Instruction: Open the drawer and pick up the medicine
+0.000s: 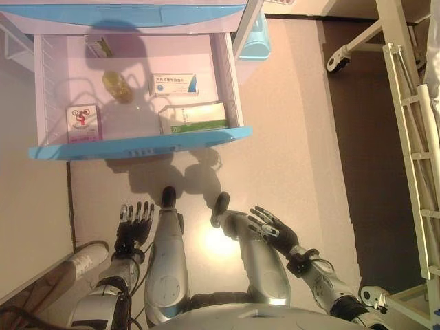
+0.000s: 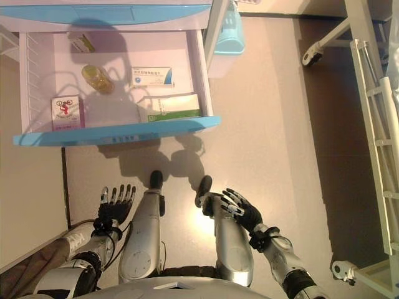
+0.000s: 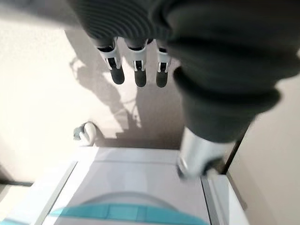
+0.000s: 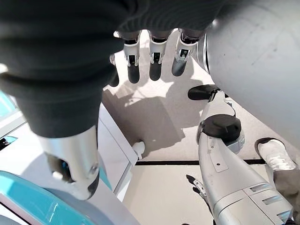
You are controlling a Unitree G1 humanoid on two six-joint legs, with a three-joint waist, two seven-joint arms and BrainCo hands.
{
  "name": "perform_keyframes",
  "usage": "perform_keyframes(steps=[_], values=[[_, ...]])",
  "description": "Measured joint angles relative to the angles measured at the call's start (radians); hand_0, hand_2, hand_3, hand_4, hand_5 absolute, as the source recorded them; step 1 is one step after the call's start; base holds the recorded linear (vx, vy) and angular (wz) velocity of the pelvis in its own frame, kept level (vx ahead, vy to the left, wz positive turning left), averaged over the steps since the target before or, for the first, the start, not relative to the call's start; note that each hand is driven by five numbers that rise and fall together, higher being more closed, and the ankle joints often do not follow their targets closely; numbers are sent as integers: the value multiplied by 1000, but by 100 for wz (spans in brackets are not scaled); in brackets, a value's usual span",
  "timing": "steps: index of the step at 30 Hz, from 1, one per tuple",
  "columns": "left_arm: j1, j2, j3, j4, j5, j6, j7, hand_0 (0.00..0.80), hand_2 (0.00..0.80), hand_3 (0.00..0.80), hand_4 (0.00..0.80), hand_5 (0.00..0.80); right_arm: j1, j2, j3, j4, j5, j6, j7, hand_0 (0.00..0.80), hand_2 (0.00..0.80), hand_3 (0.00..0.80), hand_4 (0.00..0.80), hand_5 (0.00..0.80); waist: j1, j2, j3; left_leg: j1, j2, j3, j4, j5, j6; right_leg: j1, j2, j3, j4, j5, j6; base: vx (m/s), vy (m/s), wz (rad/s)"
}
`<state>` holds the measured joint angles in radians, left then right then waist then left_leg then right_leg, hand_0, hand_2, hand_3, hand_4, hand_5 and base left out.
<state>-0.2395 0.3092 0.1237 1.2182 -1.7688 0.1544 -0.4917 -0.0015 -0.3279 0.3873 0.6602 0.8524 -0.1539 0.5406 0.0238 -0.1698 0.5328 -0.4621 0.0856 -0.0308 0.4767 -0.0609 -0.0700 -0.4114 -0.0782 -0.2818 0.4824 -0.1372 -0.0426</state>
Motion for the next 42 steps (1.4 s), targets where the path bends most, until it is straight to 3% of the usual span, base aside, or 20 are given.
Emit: perform_keyframes(steps=[8, 11, 14, 19, 24, 29, 36, 42], values=[[-20, 31, 32, 27, 55, -27, 130, 0, 0, 0, 0, 0, 28, -5, -24, 0, -5, -38, -41, 0, 0, 0, 0, 0, -3, -13, -9, -40, 4, -18, 65, -23, -5, -32, -6, -5, 61, -27, -7, 4, 3, 1], [-5, 46, 26, 22, 197, -49, 135, 0, 0, 0, 0, 0, 72, -14, -63, -52, -35, -110, -183, 0, 0, 0, 0, 0, -10, -13, -9, -34, 4, -18, 62, -23, -4, -26, -7, -7, 58, -27, -7, 0, 0, 0], [46, 57, 2, -3, 330, -79, 117, 0, 0, 0, 0, 0, 113, -71, -120, -209, -146, -181, -330, 0, 0, 0, 0, 0, -33, -13, -8, -28, 4, -16, 55, -22, -3, -17, -7, -8, 45, -25, -4, 0, 0, 0], [199, 59, -40, -64, 498, -99, 60, 0, 0, 0, 0, 0, 107, -237, -279, -504, -467, -228, -533, 0, 0, 0, 0, 0, -38, -11, -7, 41, 1, 10, -3, -10, 9, 37, -11, 2, -1, -17, 7, 36, 28, -6], [285, 64, -40, -65, 579, -116, 13, 0, 0, 0, 0, 0, 49, -430, -382, -688, -753, -223, -613, 0, 0, 0, 0, 0, -13, 3, 1, 109, -5, 31, -50, -9, 11, 94, -15, 15, -38, -16, 9, 52, 24, -4], [315, 61, -49, -66, 641, -139, -27, 0, 0, 0, 0, 0, -85, -602, -392, -830, -936, -165, -615, 0, 0, 0, 0, 0, 11, 23, 14, 161, -16, 39, -91, -7, 14, 140, -19, 16, -67, -10, 9, 43, -6, 0], [316, 49, -69, -104, 716, -158, -12, 0, 0, 0, 0, 0, -375, -702, -355, -867, -959, -78, -515, 0, 0, 0, 0, 0, 76, 62, 22, 196, -30, 23, -128, 3, 15, 179, -29, -5, -86, -12, 14, 46, -12, 10], [316, 42, -78, -132, 788, -166, 25, 0, 0, 0, 0, 0, -558, -720, -213, -858, -955, -17, -442, 0, 0, 0, 0, 0, 112, 75, 23, 233, -51, 7, -169, 18, 25, 223, -45, -29, -117, -9, 26, 41, 30, 13]])
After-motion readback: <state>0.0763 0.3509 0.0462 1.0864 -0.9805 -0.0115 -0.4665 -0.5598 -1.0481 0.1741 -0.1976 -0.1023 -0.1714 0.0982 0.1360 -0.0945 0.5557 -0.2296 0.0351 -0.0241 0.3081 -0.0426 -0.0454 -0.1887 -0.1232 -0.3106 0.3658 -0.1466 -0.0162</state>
